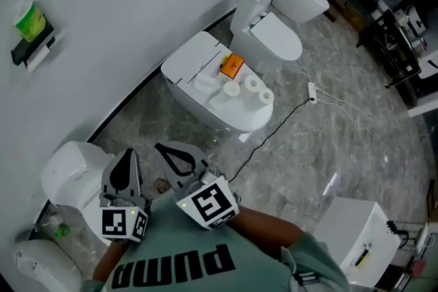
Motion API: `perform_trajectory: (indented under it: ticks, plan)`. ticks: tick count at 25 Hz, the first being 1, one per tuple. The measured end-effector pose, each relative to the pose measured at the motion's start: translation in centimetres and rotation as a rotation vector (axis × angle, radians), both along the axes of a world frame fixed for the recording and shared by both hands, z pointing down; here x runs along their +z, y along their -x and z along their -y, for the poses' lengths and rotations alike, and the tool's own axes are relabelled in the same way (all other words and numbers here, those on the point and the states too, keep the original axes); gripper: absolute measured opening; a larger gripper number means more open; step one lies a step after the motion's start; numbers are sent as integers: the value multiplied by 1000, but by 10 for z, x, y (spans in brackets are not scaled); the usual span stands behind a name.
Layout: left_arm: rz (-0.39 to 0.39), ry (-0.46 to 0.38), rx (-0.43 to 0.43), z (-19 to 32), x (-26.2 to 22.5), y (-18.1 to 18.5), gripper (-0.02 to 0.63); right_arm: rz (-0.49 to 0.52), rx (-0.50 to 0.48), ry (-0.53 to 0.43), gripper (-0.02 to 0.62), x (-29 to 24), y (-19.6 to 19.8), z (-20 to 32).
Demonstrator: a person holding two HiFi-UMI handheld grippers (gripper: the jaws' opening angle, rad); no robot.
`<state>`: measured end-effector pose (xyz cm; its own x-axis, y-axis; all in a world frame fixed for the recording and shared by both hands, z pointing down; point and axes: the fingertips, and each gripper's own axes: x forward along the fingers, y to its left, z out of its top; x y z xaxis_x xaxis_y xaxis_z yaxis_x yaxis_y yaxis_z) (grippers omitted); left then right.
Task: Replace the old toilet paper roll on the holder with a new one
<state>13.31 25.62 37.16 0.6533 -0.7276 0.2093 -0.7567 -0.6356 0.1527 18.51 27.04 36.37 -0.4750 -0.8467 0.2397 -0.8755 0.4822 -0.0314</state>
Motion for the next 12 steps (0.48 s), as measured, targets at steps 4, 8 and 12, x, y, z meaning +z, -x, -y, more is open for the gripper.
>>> perform_trajectory:
  ticks: [4,8,12]
  plan:
    - [-6,-3,-1,-9,1,-1,3,-11,-18,-8,3,0,2,-9]
    - [-12,-9,-3,-20,6,2,3,-4,-15,-17,3,5,2,-19]
    - [-23,-20,-13,-18,4,11,3,-6,-16,-32,3,3,9,-18]
